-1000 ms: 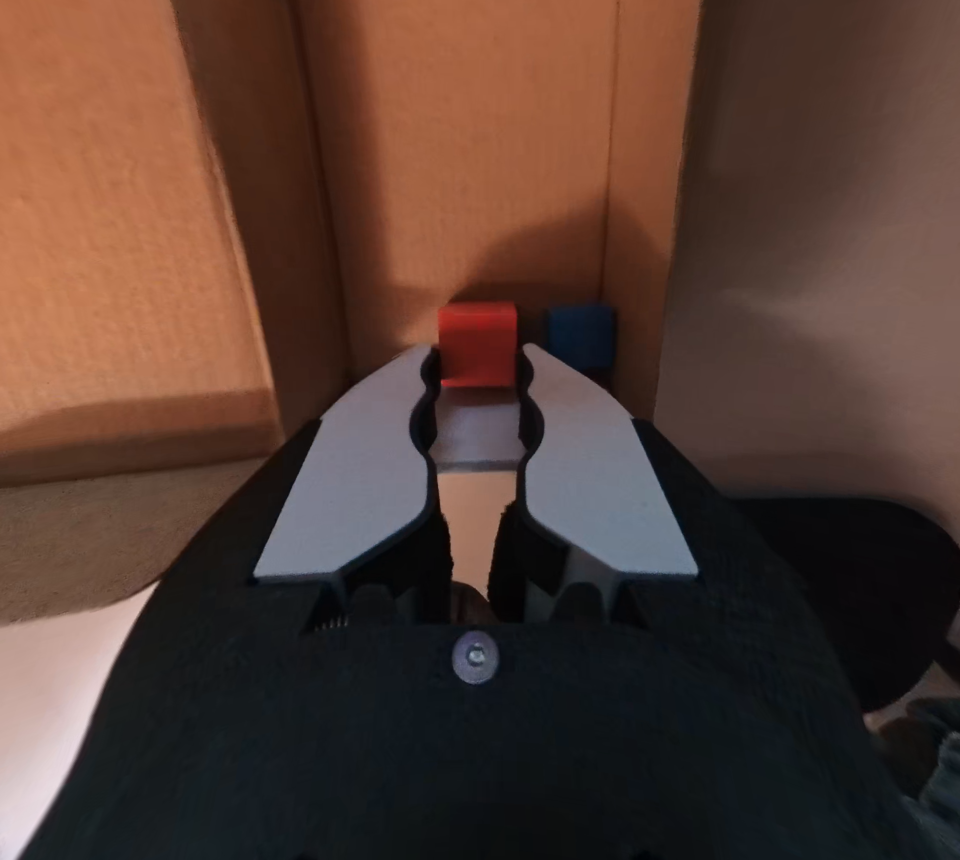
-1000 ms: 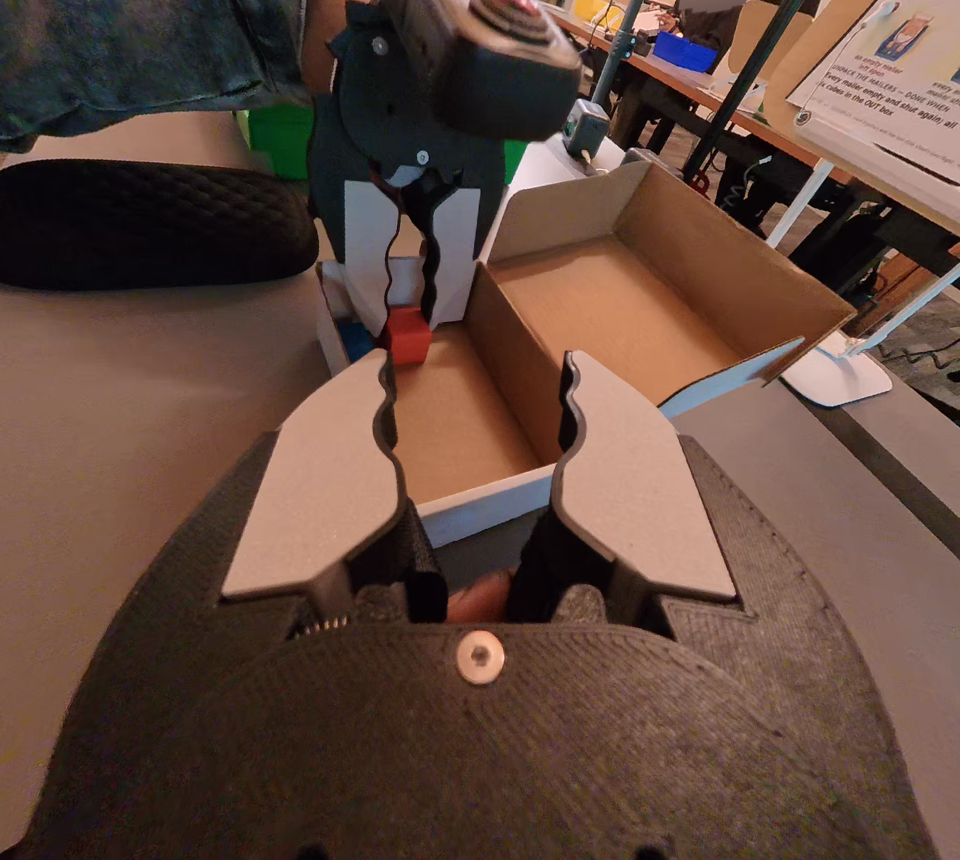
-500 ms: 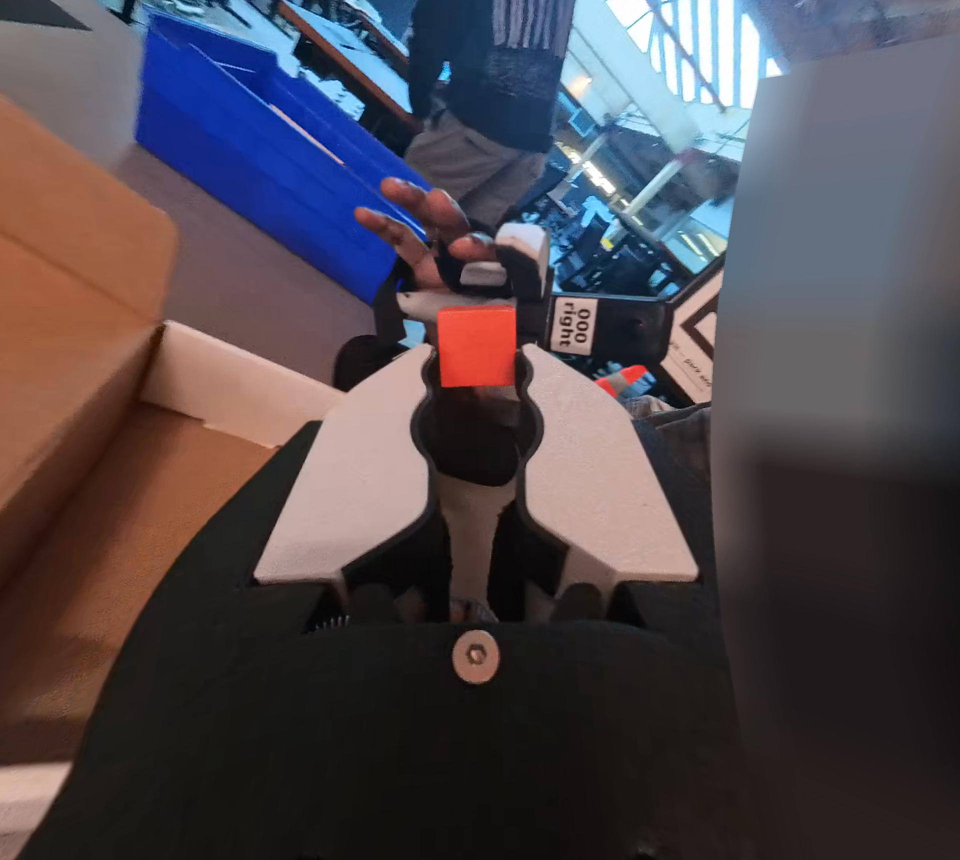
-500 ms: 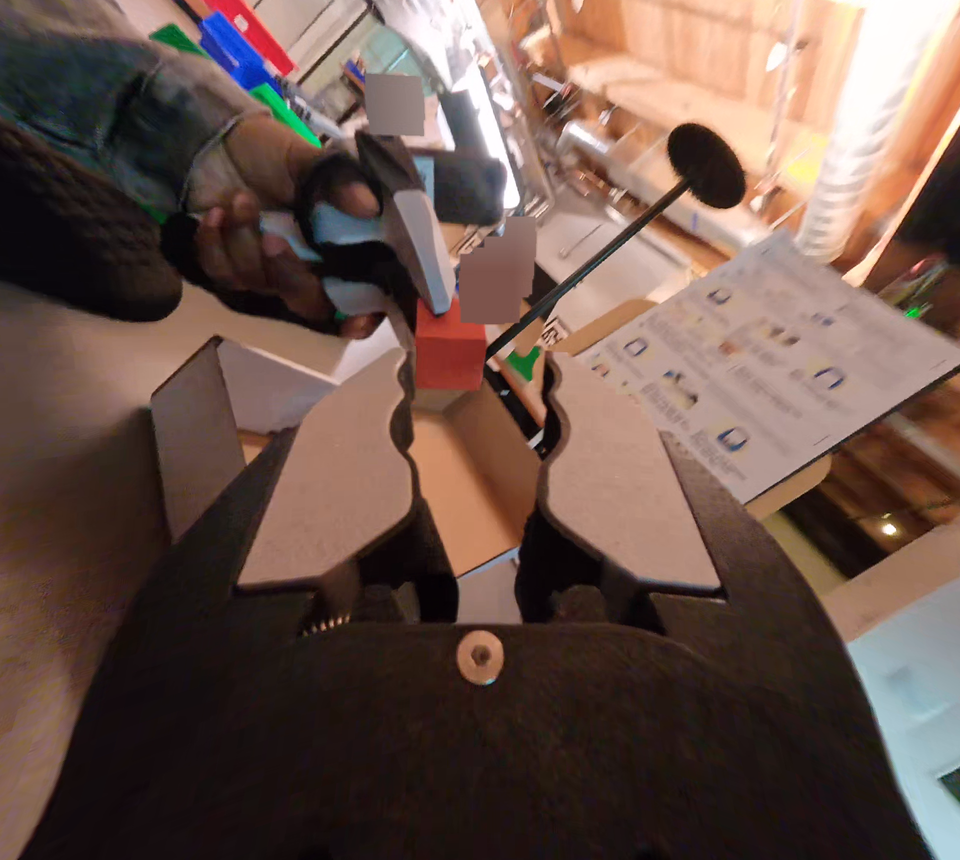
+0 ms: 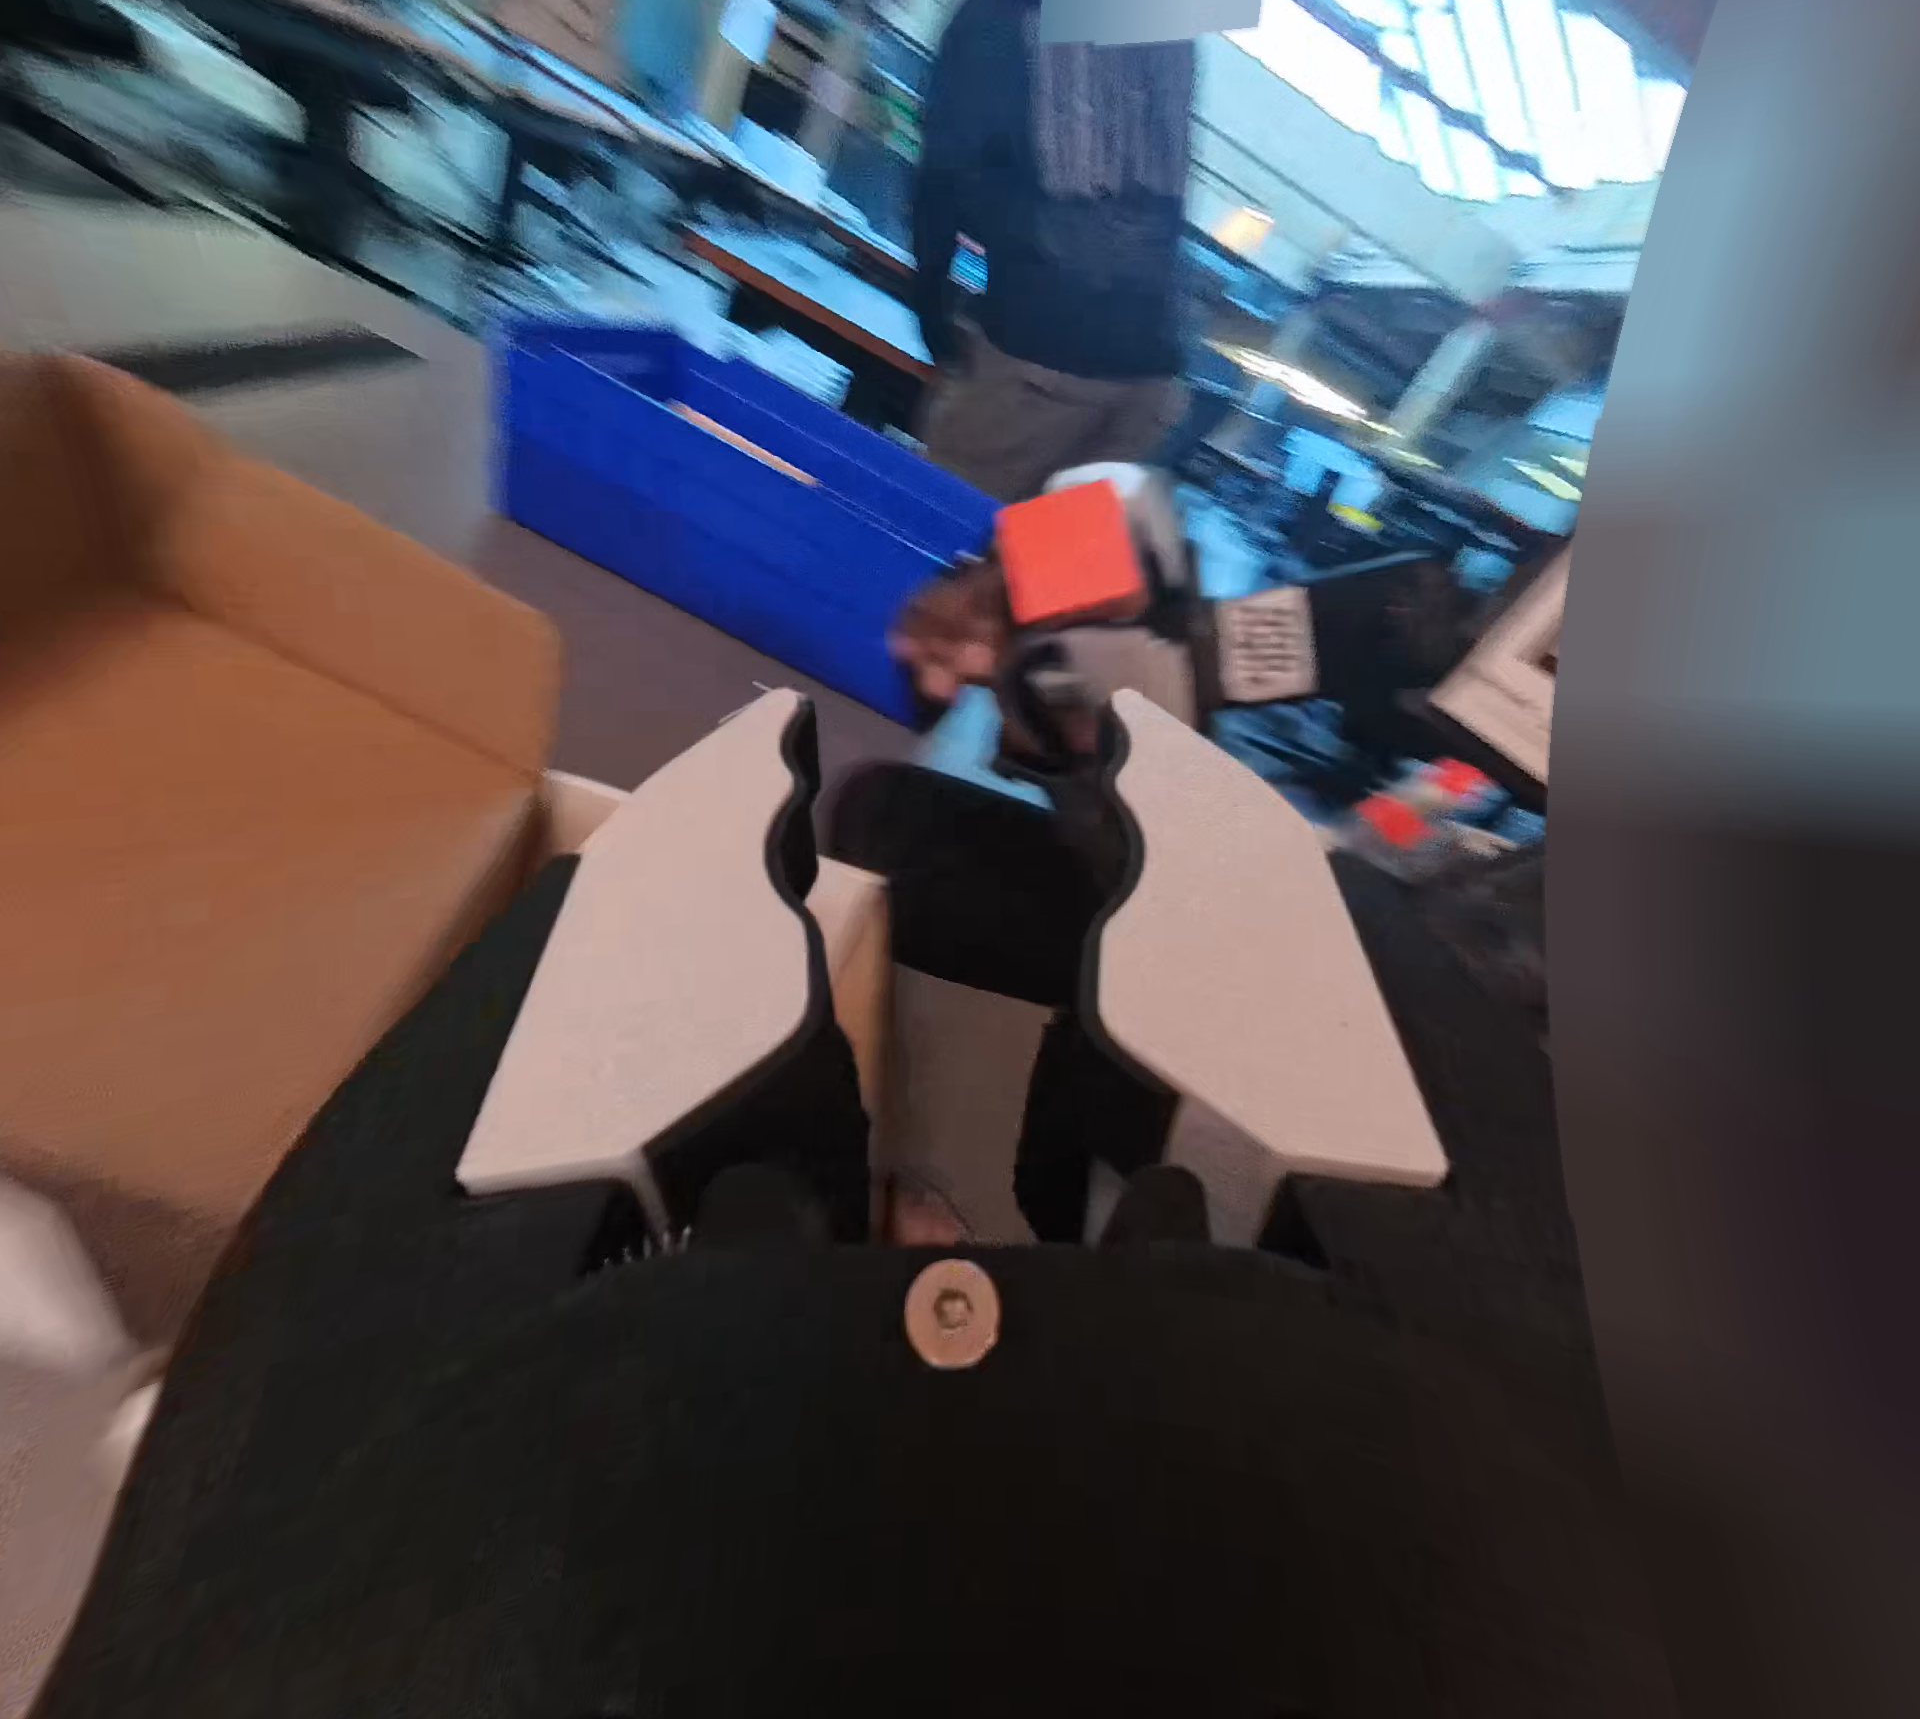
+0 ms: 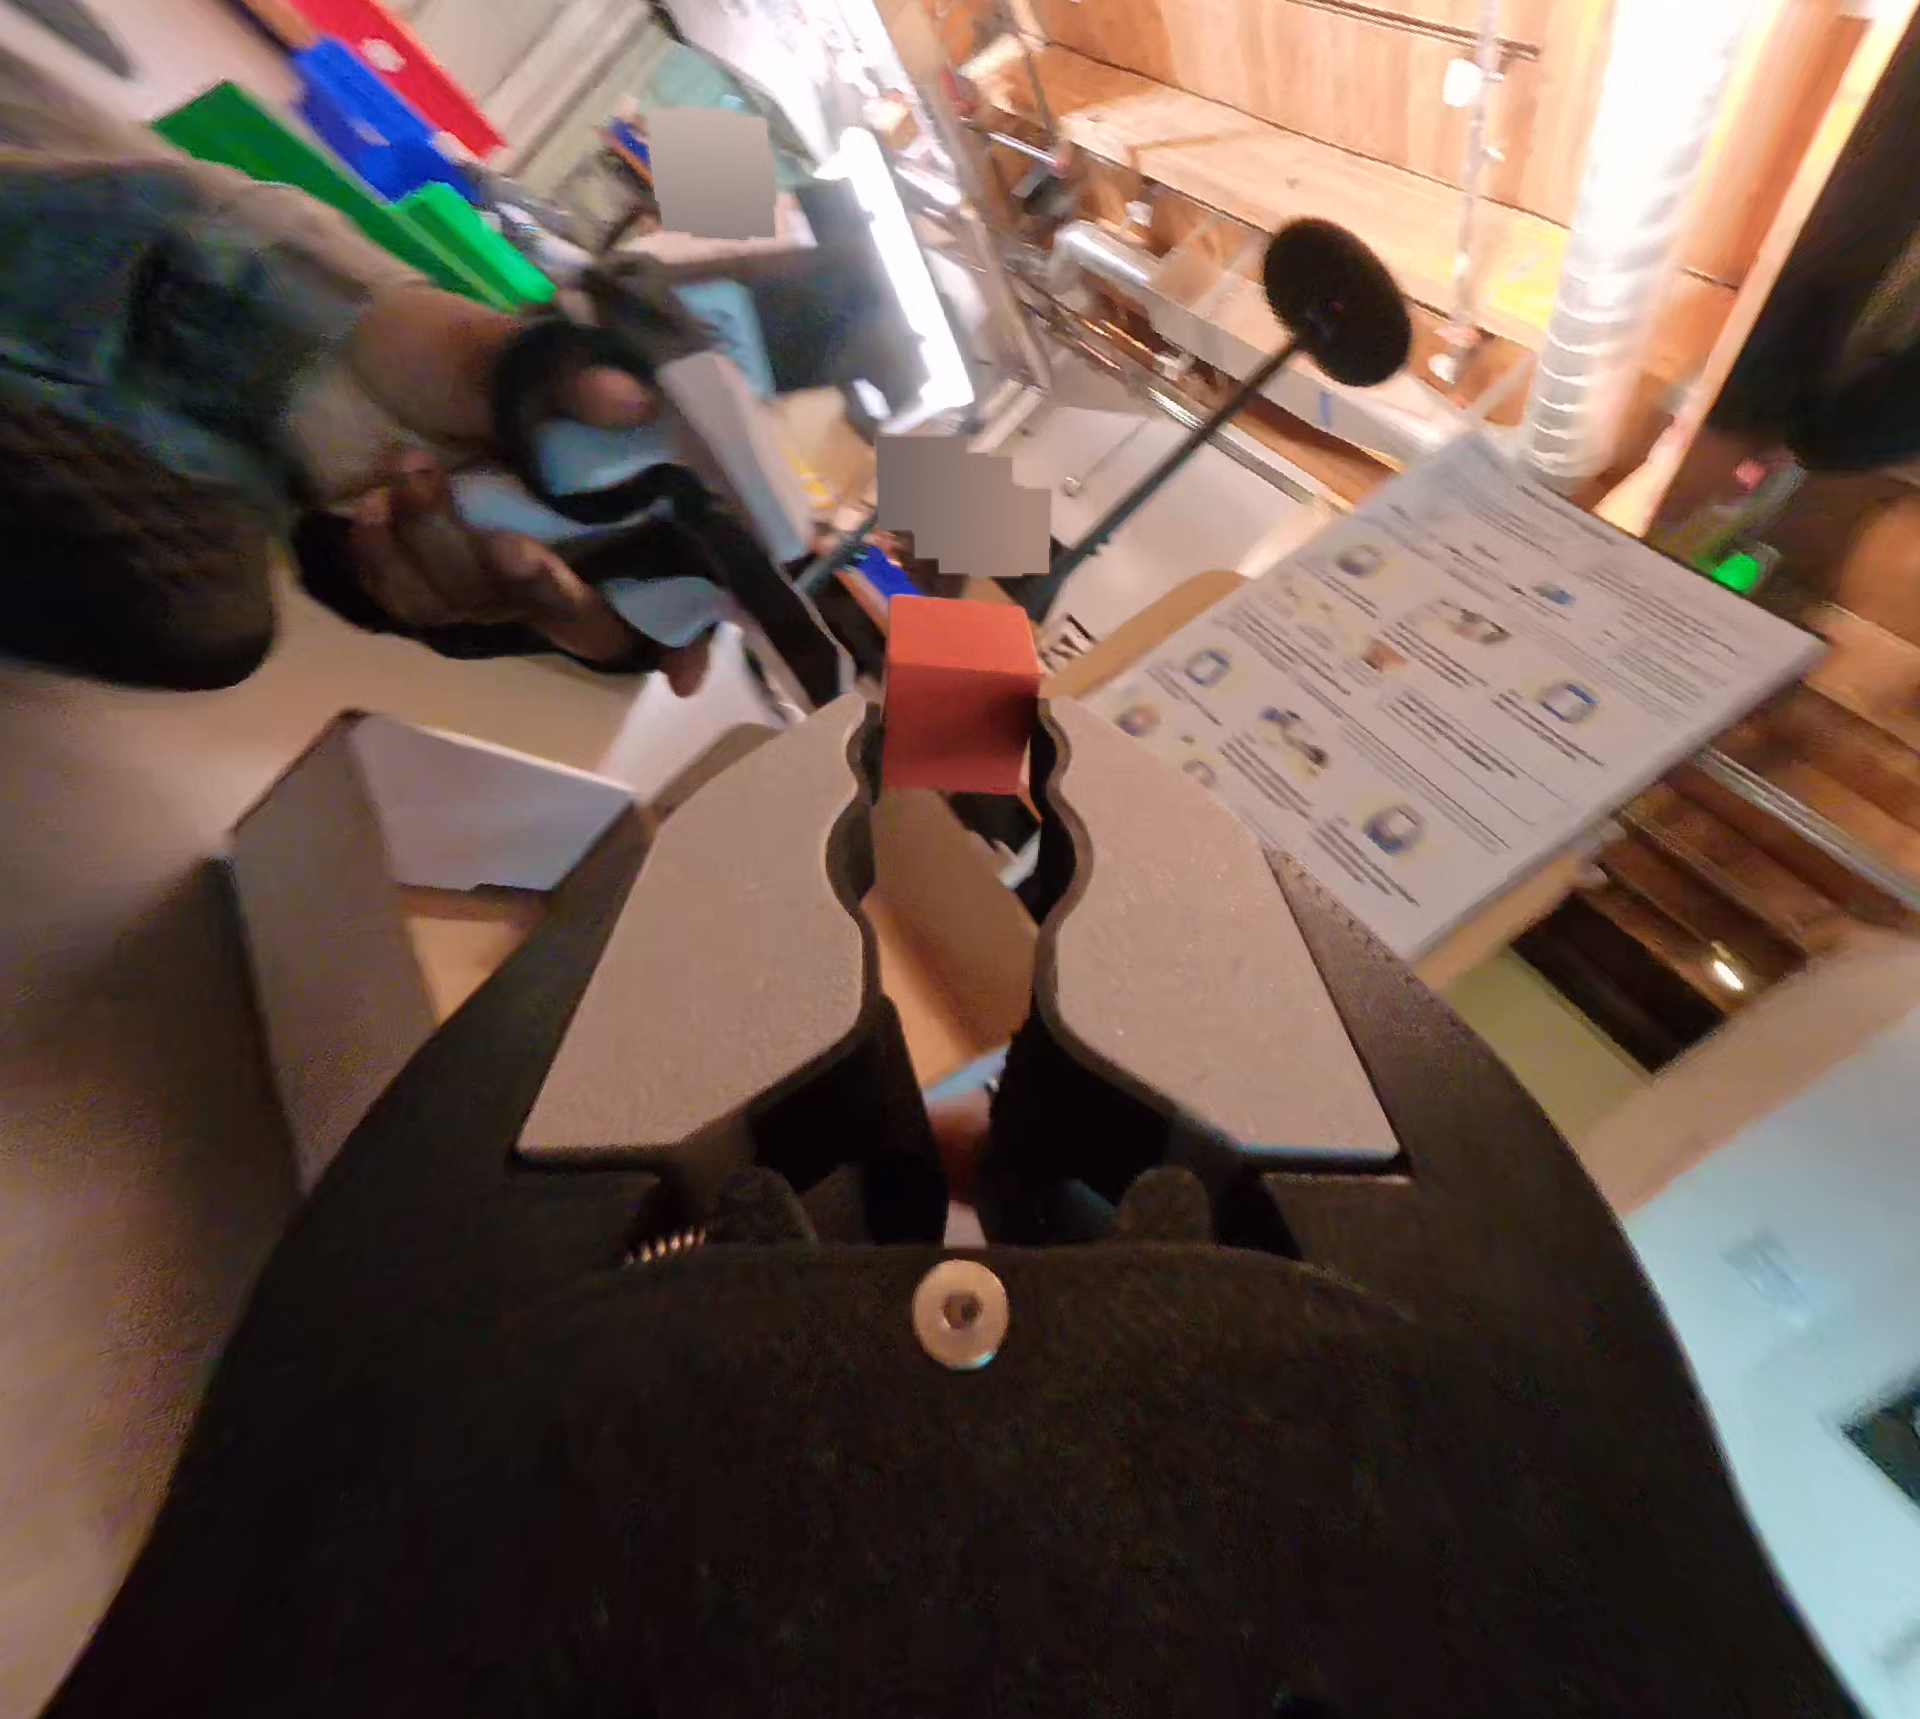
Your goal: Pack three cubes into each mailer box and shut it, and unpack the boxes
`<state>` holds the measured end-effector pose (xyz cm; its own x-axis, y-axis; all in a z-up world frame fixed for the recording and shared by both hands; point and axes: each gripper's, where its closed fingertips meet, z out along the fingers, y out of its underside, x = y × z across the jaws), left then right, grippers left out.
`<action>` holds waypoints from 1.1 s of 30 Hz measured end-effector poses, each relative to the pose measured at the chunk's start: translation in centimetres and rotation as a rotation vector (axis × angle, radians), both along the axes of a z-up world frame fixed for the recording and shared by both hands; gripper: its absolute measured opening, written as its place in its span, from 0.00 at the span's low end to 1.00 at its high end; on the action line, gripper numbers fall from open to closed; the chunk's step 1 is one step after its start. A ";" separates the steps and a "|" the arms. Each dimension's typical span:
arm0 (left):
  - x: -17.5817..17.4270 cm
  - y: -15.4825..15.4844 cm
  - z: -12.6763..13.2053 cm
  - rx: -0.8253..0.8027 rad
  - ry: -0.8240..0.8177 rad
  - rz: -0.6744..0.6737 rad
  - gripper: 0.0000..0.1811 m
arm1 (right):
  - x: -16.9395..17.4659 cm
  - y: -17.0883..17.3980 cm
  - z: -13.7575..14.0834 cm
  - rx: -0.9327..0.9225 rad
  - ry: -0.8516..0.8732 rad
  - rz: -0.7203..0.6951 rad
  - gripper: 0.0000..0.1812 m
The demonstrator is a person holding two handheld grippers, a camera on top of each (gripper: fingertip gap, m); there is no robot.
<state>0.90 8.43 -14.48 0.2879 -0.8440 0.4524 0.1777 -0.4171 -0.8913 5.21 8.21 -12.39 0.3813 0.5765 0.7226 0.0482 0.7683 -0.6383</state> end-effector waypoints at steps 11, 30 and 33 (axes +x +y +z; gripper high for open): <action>-7.1 4.6 -2.9 0.248 0.358 0.528 0.29 | 23.5 10.0 -0.6 -0.939 -0.118 -0.817 0.15; -5.2 4.0 -5.6 0.363 0.638 0.450 0.30 | 36.4 11.4 -16.4 -1.697 -0.553 -1.237 0.16; -5.2 4.0 -5.7 0.387 0.671 0.458 0.30 | 36.5 11.5 -16.7 -1.692 -0.551 -1.253 0.16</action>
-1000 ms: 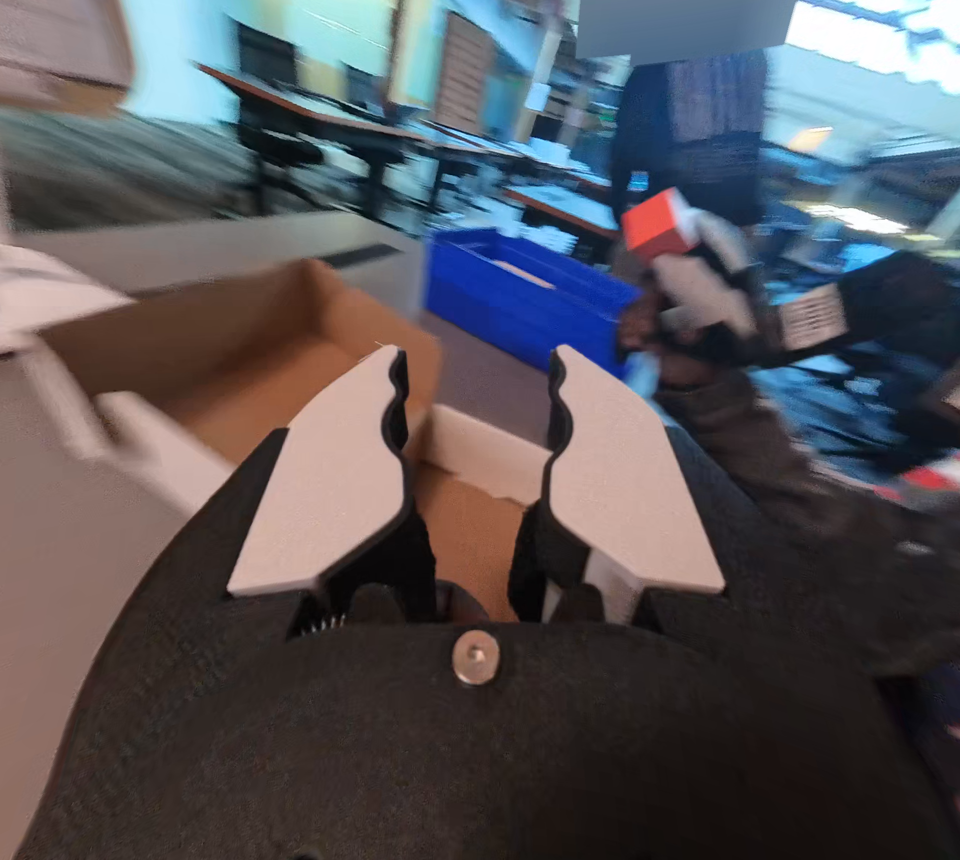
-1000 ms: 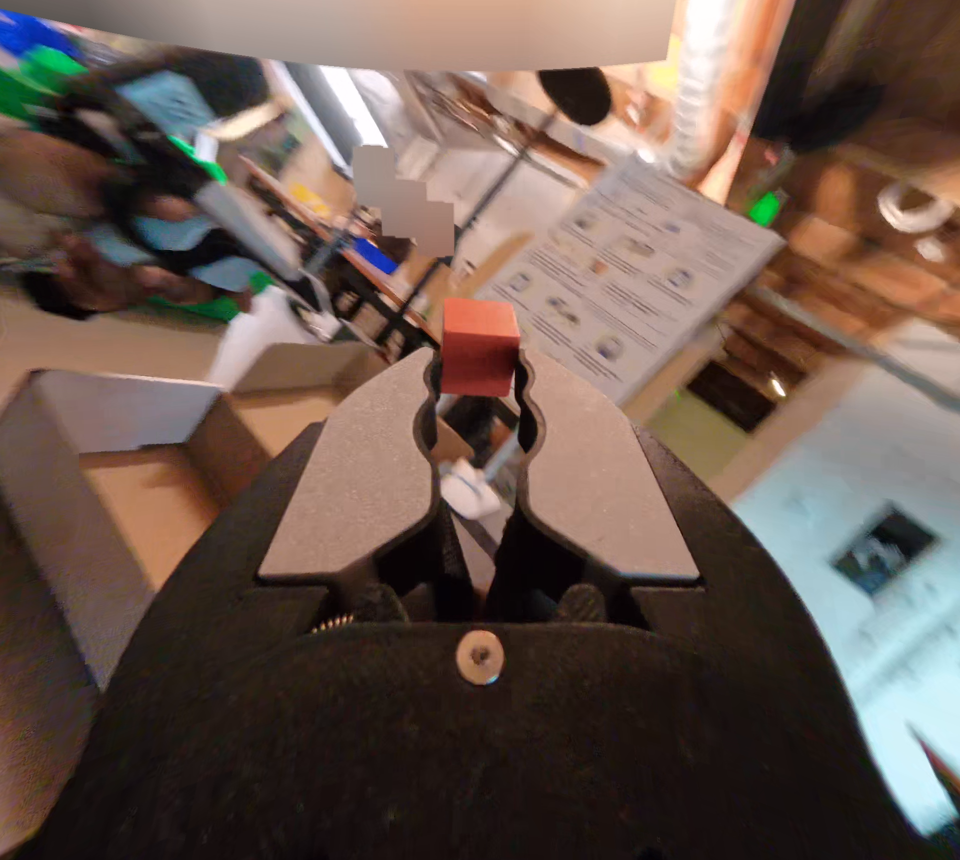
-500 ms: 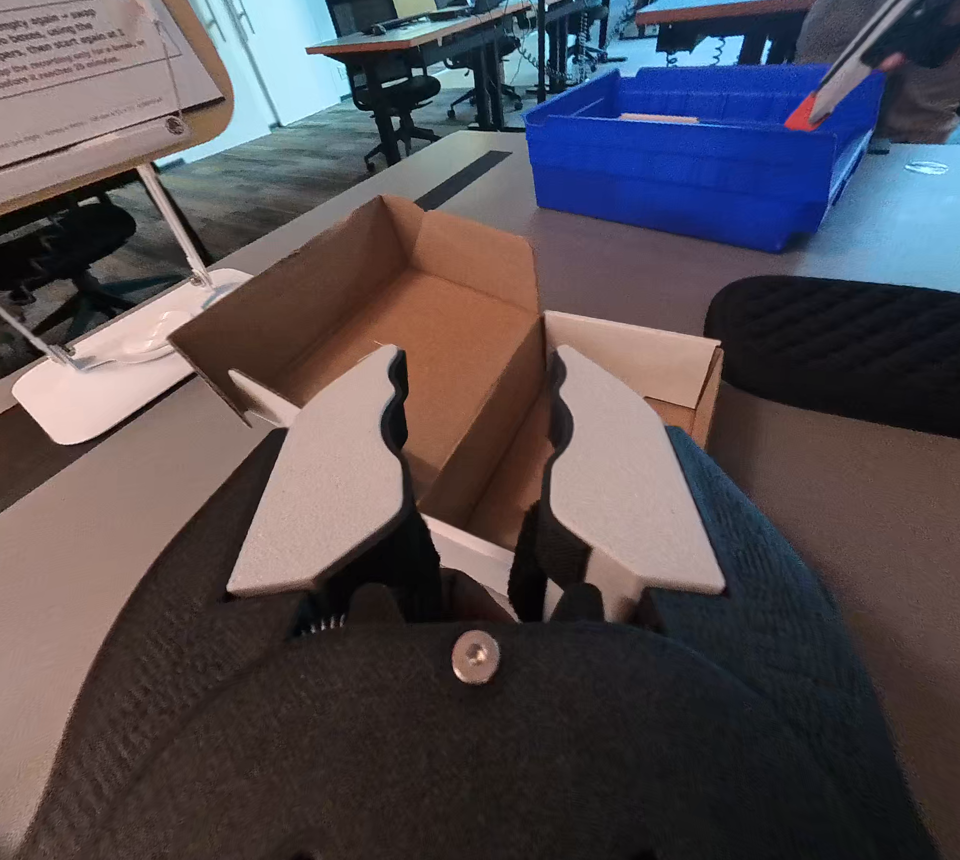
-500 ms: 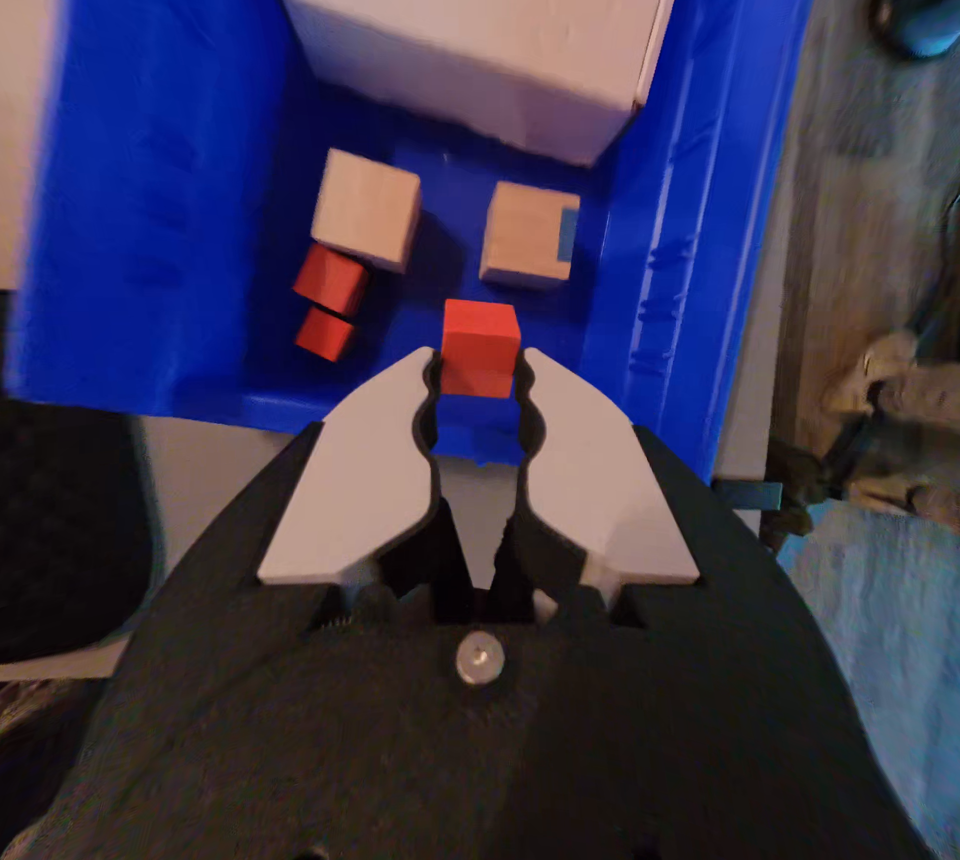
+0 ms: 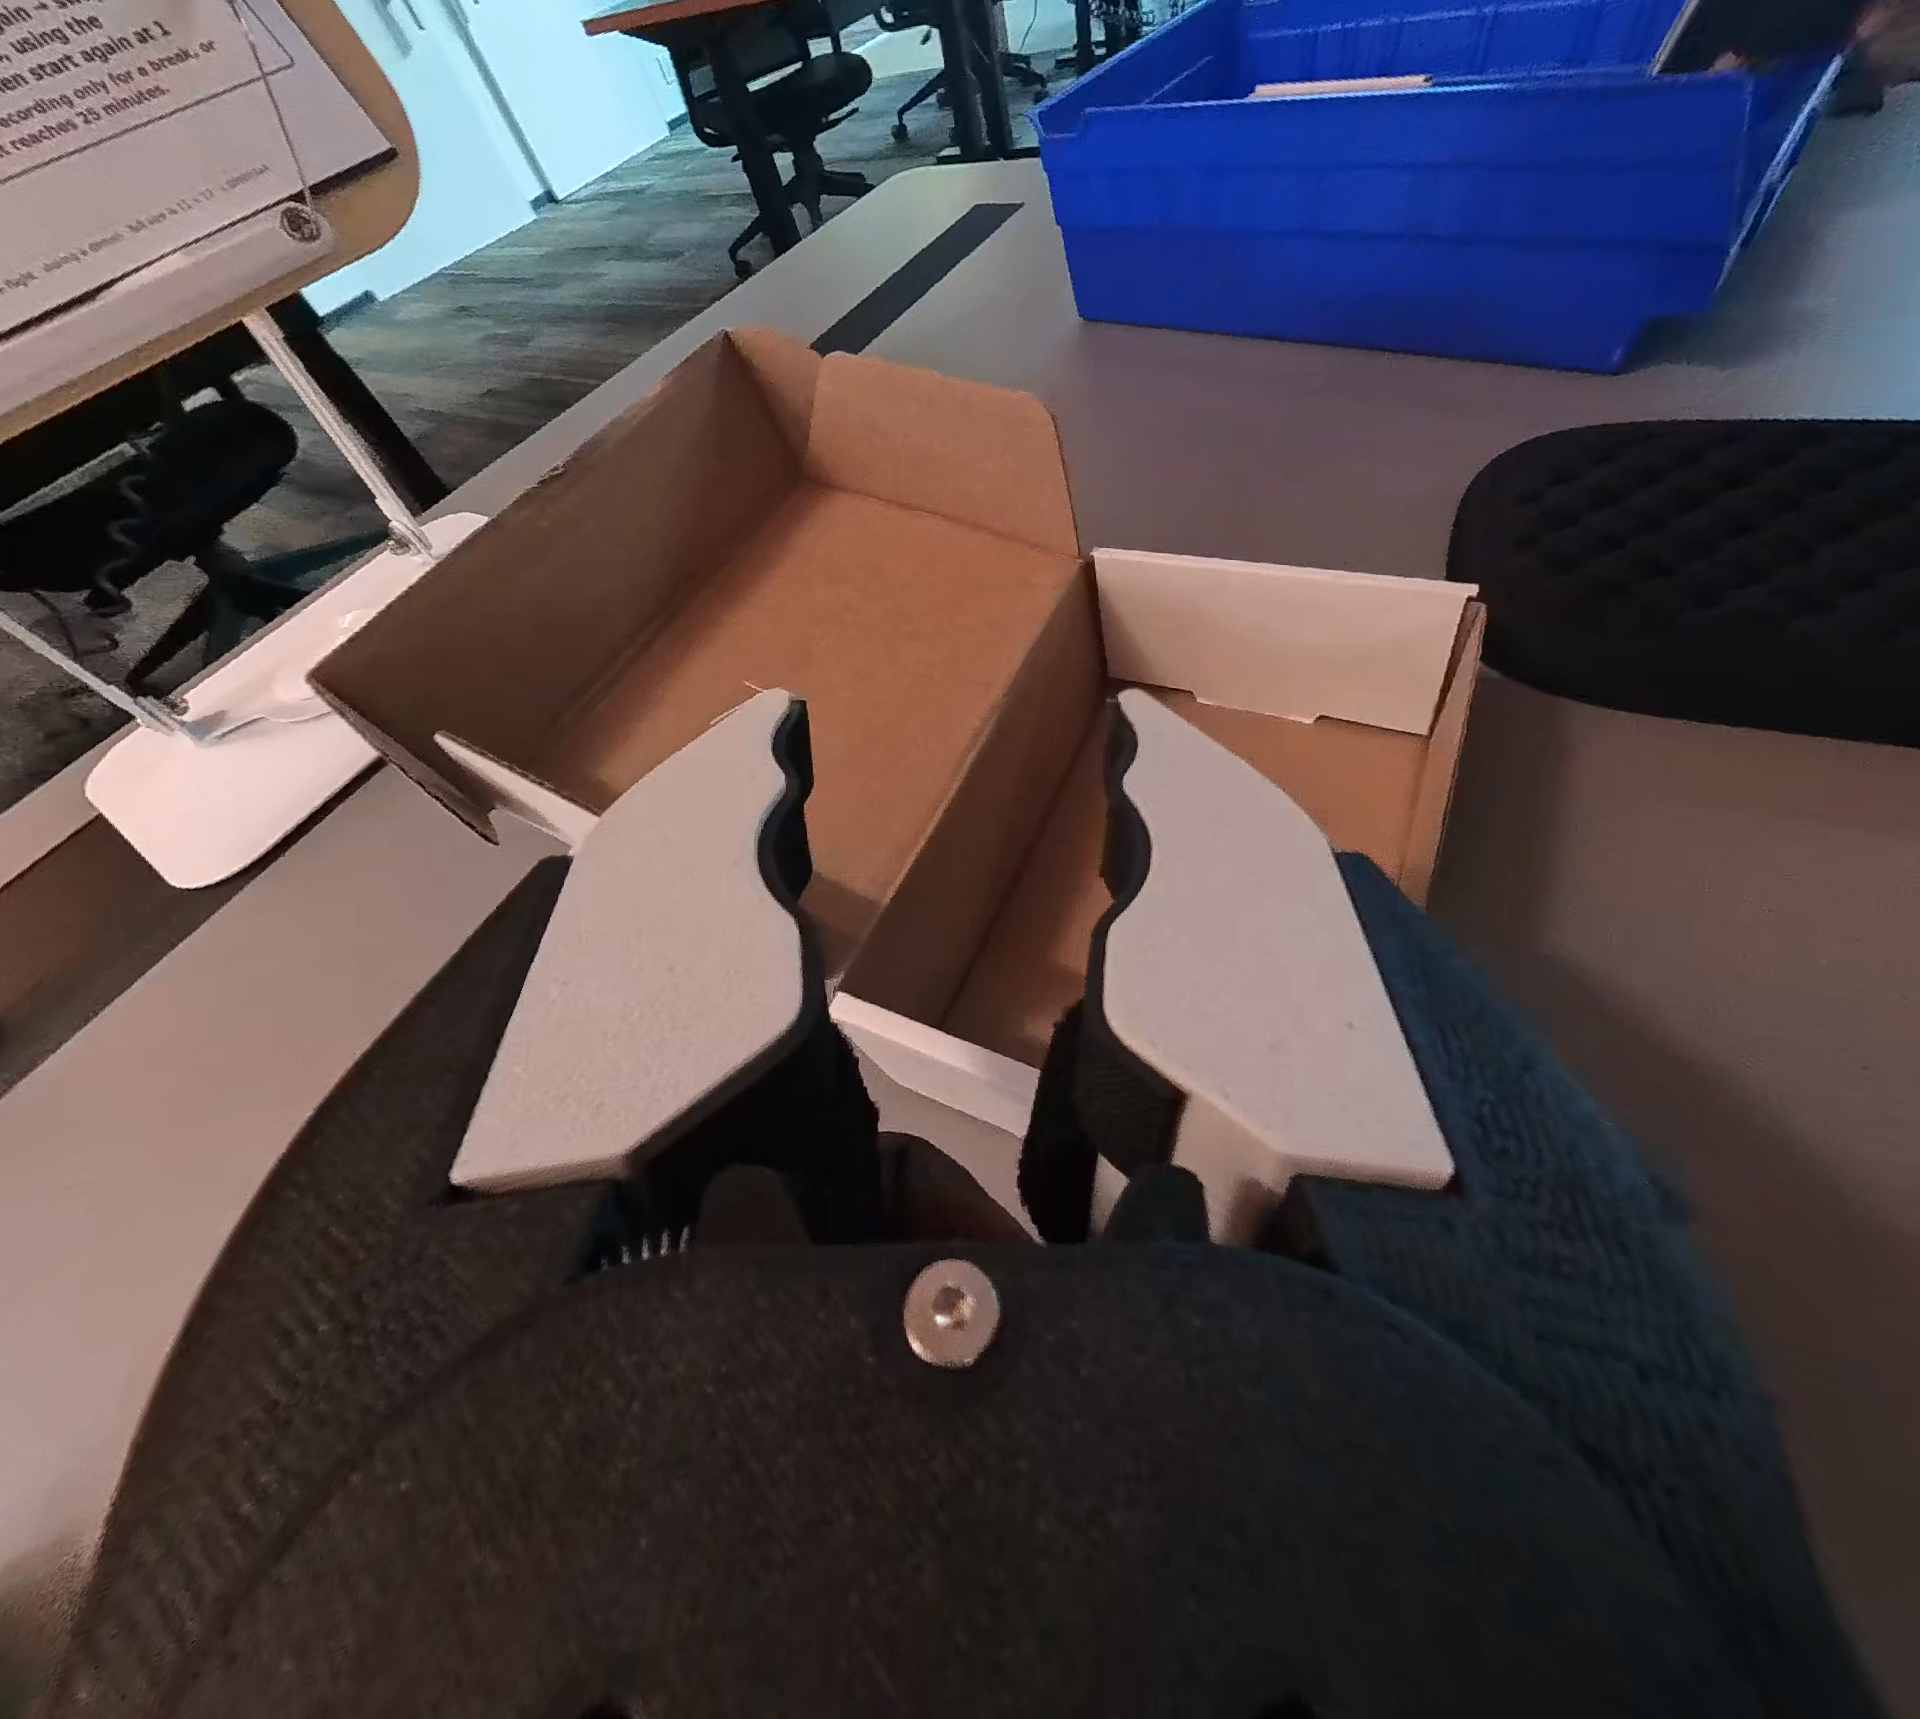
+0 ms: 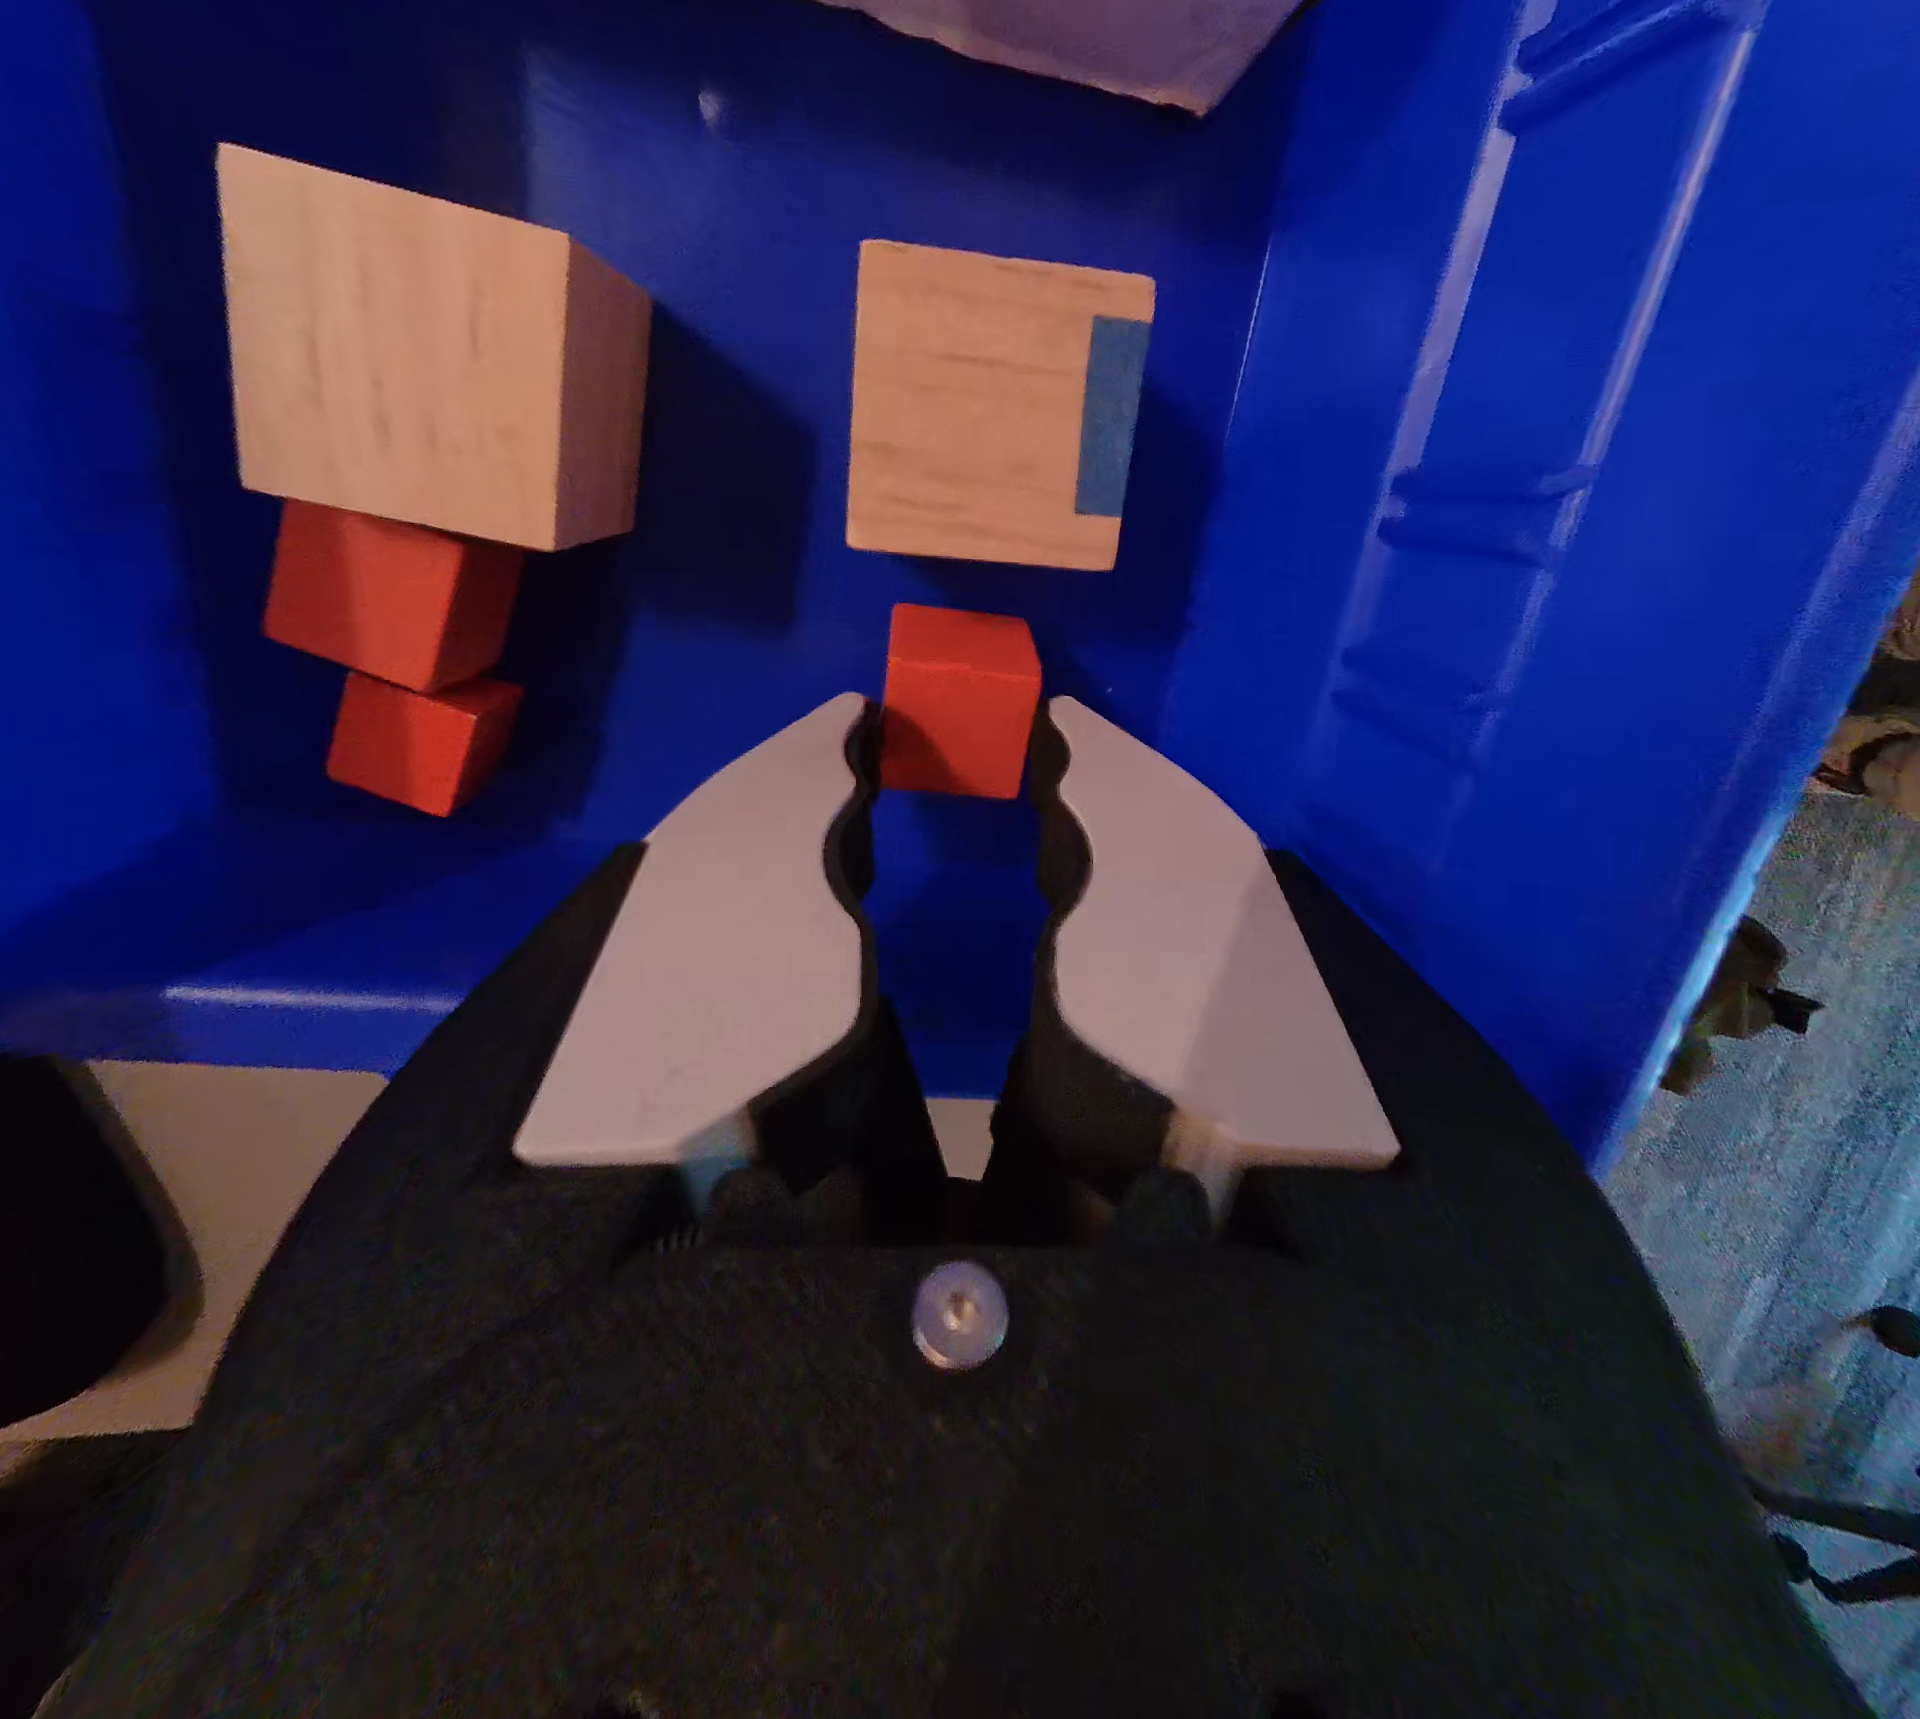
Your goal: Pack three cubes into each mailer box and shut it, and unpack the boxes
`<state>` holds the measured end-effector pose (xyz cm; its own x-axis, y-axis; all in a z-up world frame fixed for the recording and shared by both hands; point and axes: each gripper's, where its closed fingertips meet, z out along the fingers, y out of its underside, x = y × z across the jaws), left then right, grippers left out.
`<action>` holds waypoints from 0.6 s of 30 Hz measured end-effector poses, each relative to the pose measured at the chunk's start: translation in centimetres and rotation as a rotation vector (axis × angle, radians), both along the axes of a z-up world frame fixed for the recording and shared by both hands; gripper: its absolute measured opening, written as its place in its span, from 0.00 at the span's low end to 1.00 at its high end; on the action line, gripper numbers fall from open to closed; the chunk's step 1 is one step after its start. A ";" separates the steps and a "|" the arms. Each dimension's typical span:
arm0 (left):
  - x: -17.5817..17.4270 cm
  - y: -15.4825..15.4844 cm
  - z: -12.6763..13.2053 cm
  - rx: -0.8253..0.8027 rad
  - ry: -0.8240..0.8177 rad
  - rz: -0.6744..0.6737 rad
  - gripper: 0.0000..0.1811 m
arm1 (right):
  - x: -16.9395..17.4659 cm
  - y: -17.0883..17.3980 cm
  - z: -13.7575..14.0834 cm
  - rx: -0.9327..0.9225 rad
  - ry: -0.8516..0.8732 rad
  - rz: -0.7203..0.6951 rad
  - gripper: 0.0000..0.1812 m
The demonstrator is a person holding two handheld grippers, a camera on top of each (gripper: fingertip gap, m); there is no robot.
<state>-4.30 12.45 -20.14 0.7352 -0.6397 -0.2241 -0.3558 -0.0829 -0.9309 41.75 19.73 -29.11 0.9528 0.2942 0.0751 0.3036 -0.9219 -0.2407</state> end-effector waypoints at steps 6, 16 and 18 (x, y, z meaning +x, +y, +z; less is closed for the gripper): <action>0.3 -0.1 -0.2 0.002 0.019 -0.008 0.30 | 0.3 0.1 0.1 0.037 -0.080 0.005 0.30; 0.4 -0.1 -0.5 0.016 0.067 -0.003 0.30 | -5.0 2.1 10.1 0.616 -0.418 0.158 0.31; 0.4 -0.2 -0.5 0.012 0.067 -0.004 0.30 | -7.6 2.1 11.8 0.715 -0.426 0.223 0.29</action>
<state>-3.85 12.28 -20.64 0.7154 -0.6399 -0.2805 -0.4178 -0.0699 -0.9059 34.19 21.85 -17.30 0.7268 0.2168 0.6518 0.6561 -0.5000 -0.5653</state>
